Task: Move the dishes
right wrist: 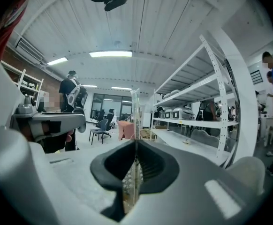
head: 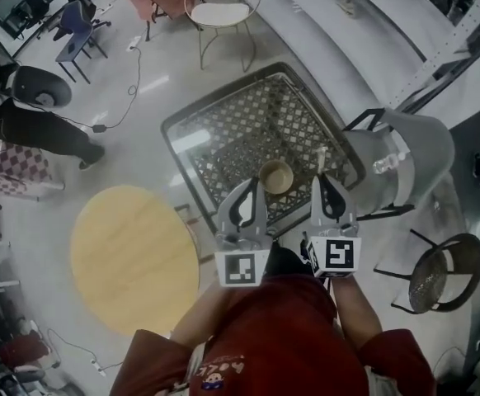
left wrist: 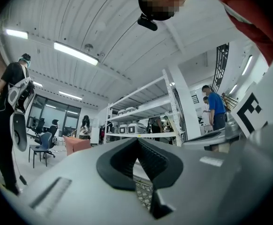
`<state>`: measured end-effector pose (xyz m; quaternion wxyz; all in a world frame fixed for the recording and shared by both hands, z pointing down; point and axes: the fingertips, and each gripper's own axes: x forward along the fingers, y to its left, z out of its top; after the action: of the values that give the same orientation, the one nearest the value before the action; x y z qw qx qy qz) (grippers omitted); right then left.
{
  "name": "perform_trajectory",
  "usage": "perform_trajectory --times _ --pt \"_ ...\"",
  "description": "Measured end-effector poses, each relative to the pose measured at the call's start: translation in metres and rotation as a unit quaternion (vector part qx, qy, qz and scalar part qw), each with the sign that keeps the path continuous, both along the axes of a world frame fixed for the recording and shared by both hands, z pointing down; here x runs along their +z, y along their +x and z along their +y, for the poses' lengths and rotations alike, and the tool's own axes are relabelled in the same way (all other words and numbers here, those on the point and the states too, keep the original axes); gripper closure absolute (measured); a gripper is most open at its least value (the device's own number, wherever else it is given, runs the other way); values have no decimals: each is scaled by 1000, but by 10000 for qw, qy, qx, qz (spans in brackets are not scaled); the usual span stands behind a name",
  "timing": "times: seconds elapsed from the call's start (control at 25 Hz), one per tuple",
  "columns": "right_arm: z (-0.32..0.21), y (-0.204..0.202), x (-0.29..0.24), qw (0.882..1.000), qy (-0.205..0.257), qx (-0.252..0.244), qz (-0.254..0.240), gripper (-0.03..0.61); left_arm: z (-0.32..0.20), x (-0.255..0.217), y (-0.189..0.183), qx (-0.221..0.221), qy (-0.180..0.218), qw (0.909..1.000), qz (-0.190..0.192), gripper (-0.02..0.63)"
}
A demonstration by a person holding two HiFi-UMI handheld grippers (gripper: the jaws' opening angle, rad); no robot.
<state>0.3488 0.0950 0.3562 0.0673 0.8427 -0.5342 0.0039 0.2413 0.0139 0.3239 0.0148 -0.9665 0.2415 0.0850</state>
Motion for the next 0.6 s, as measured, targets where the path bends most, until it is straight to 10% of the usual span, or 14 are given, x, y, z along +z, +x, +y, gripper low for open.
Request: perform_trajectory --times 0.6 --pt "19 67 38 9987 -401 250 -212 558 15 25 74 297 -149 9993 -189 607"
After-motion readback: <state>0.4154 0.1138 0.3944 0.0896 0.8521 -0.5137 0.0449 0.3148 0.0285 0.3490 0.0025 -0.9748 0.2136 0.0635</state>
